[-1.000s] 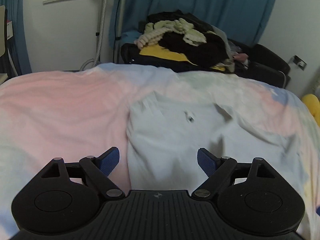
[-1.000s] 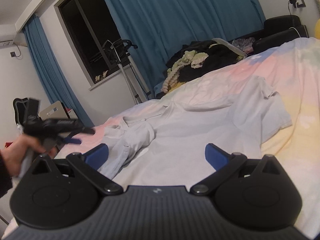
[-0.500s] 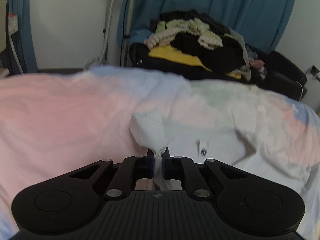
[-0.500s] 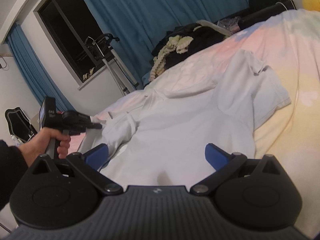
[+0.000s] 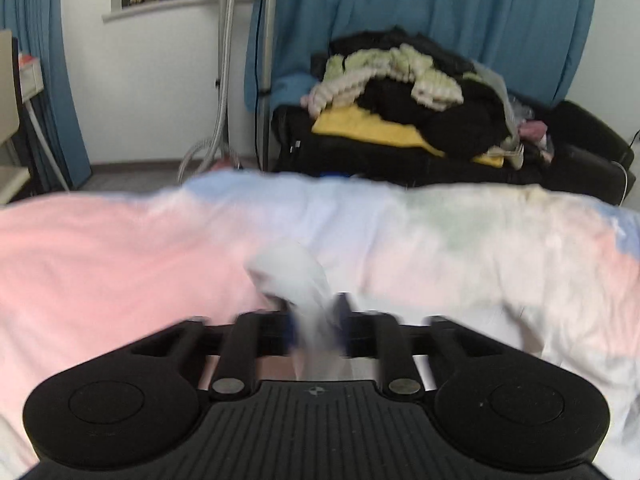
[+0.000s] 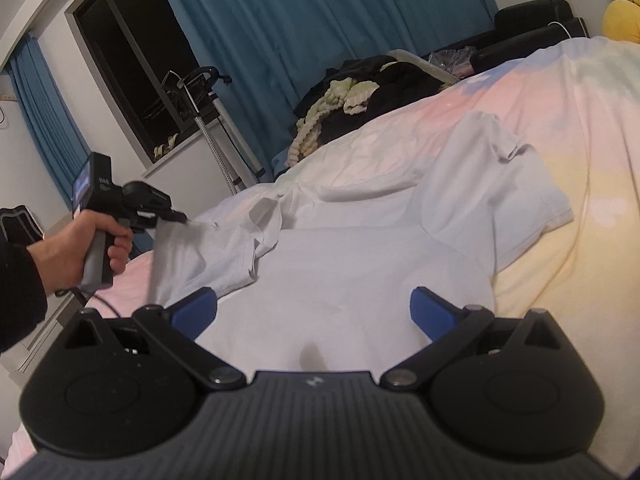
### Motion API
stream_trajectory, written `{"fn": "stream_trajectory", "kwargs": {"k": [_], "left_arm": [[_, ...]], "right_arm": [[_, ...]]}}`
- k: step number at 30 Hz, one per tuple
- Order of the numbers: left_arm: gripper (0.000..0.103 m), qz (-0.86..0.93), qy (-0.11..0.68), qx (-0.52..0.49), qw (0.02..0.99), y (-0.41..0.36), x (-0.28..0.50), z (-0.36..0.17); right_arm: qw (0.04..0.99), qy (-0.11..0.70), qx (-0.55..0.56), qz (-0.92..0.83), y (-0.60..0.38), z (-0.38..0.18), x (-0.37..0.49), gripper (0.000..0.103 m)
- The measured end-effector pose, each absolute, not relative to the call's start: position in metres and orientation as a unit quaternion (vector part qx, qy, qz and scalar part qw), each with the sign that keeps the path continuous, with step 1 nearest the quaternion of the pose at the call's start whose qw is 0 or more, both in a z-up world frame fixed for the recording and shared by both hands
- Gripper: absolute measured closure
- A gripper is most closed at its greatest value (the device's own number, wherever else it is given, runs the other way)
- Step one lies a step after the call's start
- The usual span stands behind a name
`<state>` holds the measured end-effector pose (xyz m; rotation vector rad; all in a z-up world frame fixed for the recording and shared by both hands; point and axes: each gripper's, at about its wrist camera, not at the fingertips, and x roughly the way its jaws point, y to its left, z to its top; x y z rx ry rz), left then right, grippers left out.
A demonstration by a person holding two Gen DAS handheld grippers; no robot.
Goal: Fold clothes
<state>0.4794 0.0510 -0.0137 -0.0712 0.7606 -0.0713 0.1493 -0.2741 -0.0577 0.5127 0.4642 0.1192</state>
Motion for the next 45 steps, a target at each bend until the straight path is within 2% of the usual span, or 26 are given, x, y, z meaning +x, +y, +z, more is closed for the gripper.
{"fn": "stream_trajectory", "kwargs": {"k": [1,2,6,11,16,20,24,27,31,37,38,39,40,41,42,43,44,45], "left_arm": [[0.038,-0.032,0.370,-0.041,0.928,0.056,0.471,-0.014],[0.036,-0.035,0.361,-0.046,0.931,0.059,0.457,-0.011],[0.035,-0.068,0.357,-0.042,0.931,0.067,0.385,0.014],[0.035,-0.093,0.359,-0.011,0.929,0.056,0.249,0.039],[0.035,-0.110,0.340,-0.014,0.934,0.037,0.129,0.031],[0.033,-0.112,0.324,-0.045,0.938,0.023,0.065,0.008],[0.033,-0.114,0.338,0.022,0.934,0.000,0.030,-0.013],[0.034,-0.113,0.368,0.031,0.923,0.000,0.026,-0.031],[0.040,-0.119,0.393,0.028,0.911,0.006,0.033,-0.049],[0.040,-0.149,0.405,0.007,0.902,0.016,0.046,-0.065],[0.042,-0.153,0.408,0.008,0.900,0.016,0.050,-0.068],[0.053,-0.157,0.405,0.009,0.901,0.017,0.051,-0.069],[0.063,-0.162,0.402,0.008,0.901,0.019,0.052,-0.069],[0.069,-0.168,0.401,0.001,0.900,0.022,0.053,-0.070],[0.079,-0.175,0.403,-0.009,0.898,0.027,0.055,-0.070],[0.090,-0.183,0.404,-0.020,0.896,0.031,0.055,-0.070],[0.095,-0.194,0.403,-0.031,0.894,0.035,0.055,-0.069],[0.097,-0.207,0.400,-0.042,0.892,0.039,0.052,-0.065]], "right_arm": [[0.939,0.228,0.249,0.061,-0.273,-0.058,0.150,0.000],[0.939,0.229,0.248,0.065,-0.272,-0.059,0.151,0.000],[0.940,0.225,0.243,0.079,-0.268,-0.056,0.152,0.000],[0.938,0.218,0.244,0.114,-0.261,-0.048,0.144,0.000],[0.928,0.207,0.271,0.148,-0.257,-0.035,0.126,0.000],[0.924,0.217,0.268,0.168,-0.247,-0.027,0.107,0.000],[0.914,0.227,0.278,0.190,-0.238,-0.023,0.094,0.000],[0.901,0.242,0.299,0.201,-0.229,-0.022,0.109,0.001],[0.880,0.284,0.320,0.209,-0.209,-0.033,0.167,0.004],[0.848,0.318,0.396,0.153,-0.183,-0.069,0.272,0.009],[0.843,0.322,0.408,0.140,-0.180,-0.077,0.286,0.011],[0.842,0.322,0.414,0.127,-0.177,-0.083,0.298,0.012],[0.846,0.314,0.415,0.116,-0.175,-0.085,0.306,0.015],[0.850,0.304,0.415,0.111,-0.172,-0.085,0.313,0.025],[0.855,0.298,0.411,0.108,-0.170,-0.084,0.318,0.035],[0.859,0.294,0.404,0.106,-0.169,-0.081,0.323,0.067],[0.866,0.291,0.394,0.098,-0.167,-0.078,0.326,0.094],[0.875,0.282,0.384,0.084,-0.168,-0.072,0.327,0.098]]}}
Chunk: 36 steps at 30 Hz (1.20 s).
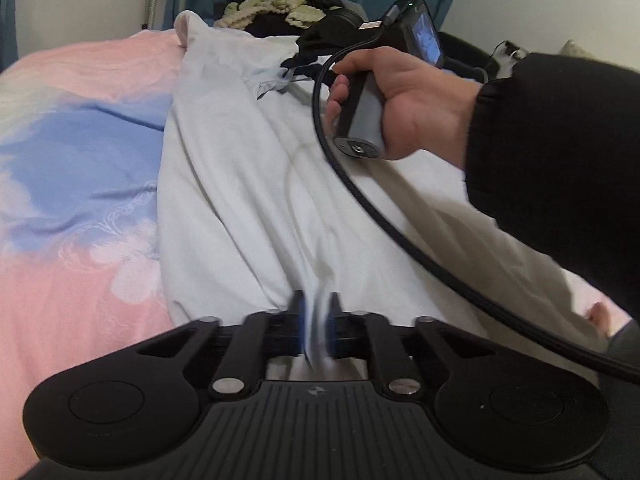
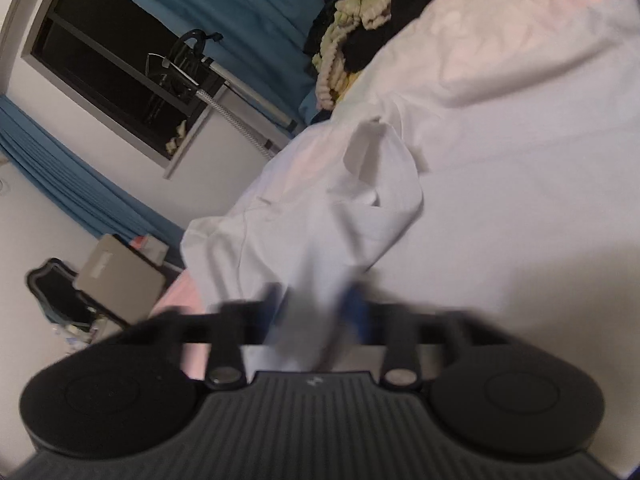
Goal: Fold clothes
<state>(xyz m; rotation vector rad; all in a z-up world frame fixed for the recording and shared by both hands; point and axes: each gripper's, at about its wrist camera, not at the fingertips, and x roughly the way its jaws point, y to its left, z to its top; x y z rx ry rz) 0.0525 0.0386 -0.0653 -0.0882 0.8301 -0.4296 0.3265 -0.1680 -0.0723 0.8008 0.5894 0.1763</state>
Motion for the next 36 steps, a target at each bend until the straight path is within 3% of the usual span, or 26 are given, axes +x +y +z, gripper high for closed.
{"fn": "stream_trajectory", "kwargs": {"k": [5,11,15,17,20,22,24,30,36], "left_arm": [[0.098,-0.273,0.402,-0.083,0.870,0.048,0.042,-0.056],[0.097,-0.279,0.433,-0.054,0.855,0.029,0.046,-0.072],[0.096,-0.265,0.443,-0.048,0.855,0.025,0.055,-0.077],[0.093,-0.262,0.440,-0.044,0.858,0.025,0.055,-0.074],[0.081,-0.260,0.433,-0.042,0.862,0.024,0.051,-0.066],[0.055,-0.254,0.415,-0.032,0.873,0.022,0.044,-0.057],[0.043,-0.248,0.391,-0.020,0.886,0.020,0.036,-0.048],[0.032,-0.234,0.335,-0.014,0.913,0.017,0.025,-0.027],[0.020,-0.196,0.295,-0.011,0.935,0.018,0.015,-0.016]], "right_arm": [[0.903,0.218,0.368,0.042,-0.198,-0.044,0.322,0.099],[0.912,0.271,0.306,0.032,-0.220,-0.076,0.317,0.098],[0.897,0.294,0.325,0.055,-0.227,-0.091,0.303,0.087],[0.908,0.287,0.298,0.070,-0.226,-0.079,0.286,0.073],[0.922,0.277,0.255,0.094,-0.224,-0.050,0.251,0.073],[0.930,0.265,0.230,0.107,-0.223,-0.026,0.220,0.073],[0.939,0.255,0.200,0.116,-0.221,-0.003,0.189,0.073],[0.947,0.242,0.170,0.129,-0.225,0.041,0.102,0.073],[0.955,0.212,0.166,0.127,-0.226,0.044,0.037,0.070]]}}
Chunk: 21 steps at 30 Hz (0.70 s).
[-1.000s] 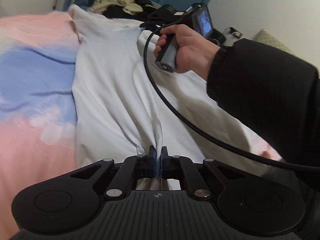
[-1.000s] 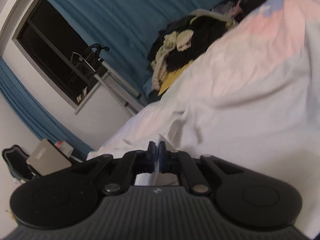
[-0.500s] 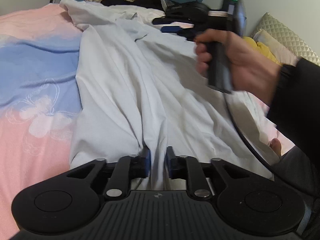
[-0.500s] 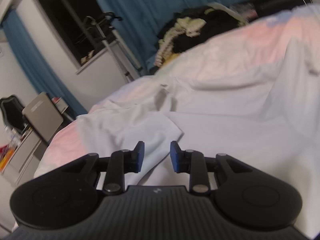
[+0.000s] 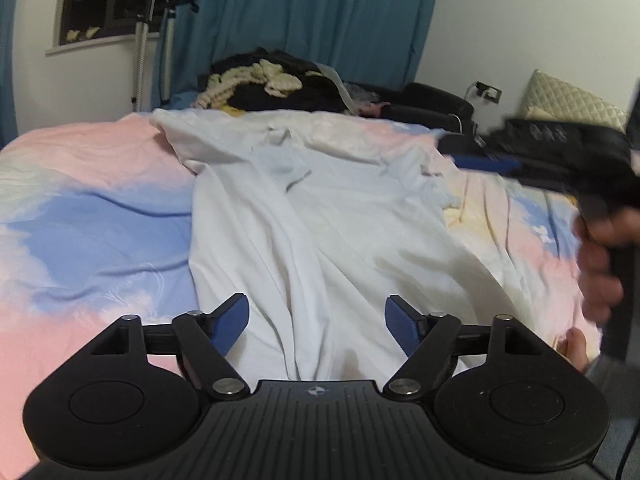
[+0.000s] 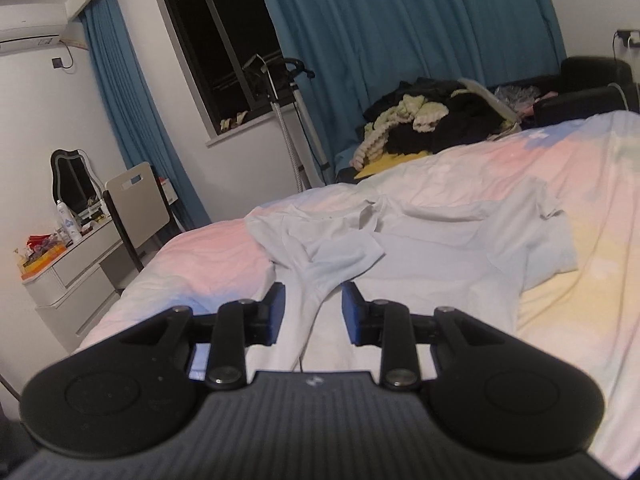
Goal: Fold clothes
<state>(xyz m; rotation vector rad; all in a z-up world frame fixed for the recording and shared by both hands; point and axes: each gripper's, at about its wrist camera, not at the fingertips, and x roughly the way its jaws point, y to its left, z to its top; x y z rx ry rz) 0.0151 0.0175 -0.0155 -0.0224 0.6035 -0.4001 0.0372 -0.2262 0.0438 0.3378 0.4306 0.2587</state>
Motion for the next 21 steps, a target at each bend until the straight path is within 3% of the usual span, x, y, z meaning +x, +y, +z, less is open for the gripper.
{"fn": "stream_trajectory", "kwargs": {"k": [7,13,21], "left_arm": [[0.008,-0.148,0.276,-0.023,0.949,0.014,0.022,-0.020],[0.000,-0.115,0.291,-0.019,0.949,-0.005,0.061,-0.038],[0.000,-0.077,0.299,0.031,0.951,-0.048,0.110,-0.076]], "right_arm": [[0.958,0.223,0.138,0.117,-0.218,0.021,0.010,0.066],[0.969,0.192,0.116,0.101,-0.216,0.024,0.013,0.055],[0.965,0.212,0.129,0.083,-0.228,0.011,0.023,0.051]]}}
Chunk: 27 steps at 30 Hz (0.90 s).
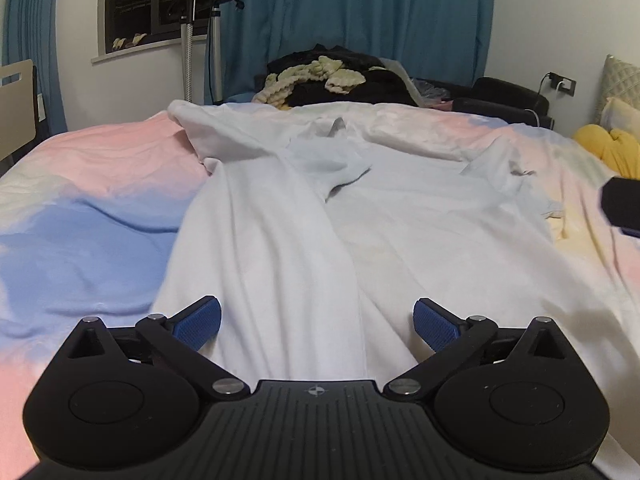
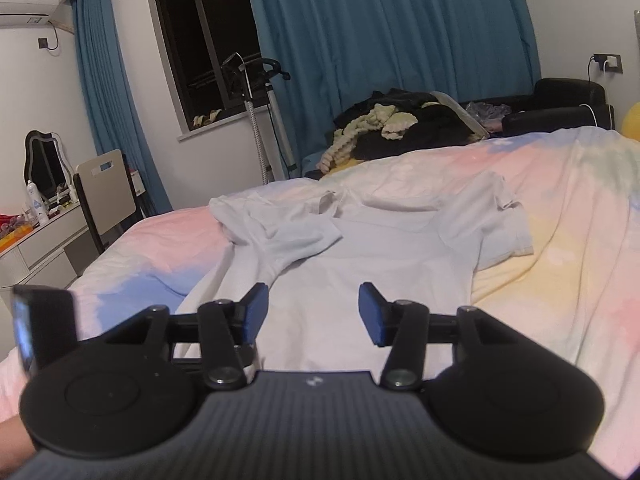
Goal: Fold clothes
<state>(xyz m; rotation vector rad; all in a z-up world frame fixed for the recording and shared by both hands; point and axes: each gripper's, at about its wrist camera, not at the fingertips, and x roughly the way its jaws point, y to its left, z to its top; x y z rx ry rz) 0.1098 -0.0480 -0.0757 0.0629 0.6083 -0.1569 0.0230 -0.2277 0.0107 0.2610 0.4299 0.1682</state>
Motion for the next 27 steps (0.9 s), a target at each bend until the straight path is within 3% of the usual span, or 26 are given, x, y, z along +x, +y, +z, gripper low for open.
{"fn": "stream_trajectory", "kwargs": {"k": [27], "left_arm": [[0.000,-0.023,0.285,0.134,0.949,-0.071,0.104,-0.101]], "right_arm": [[0.959,0.229,0.146,0.086,-0.228,0.000,0.031,0.048]]}}
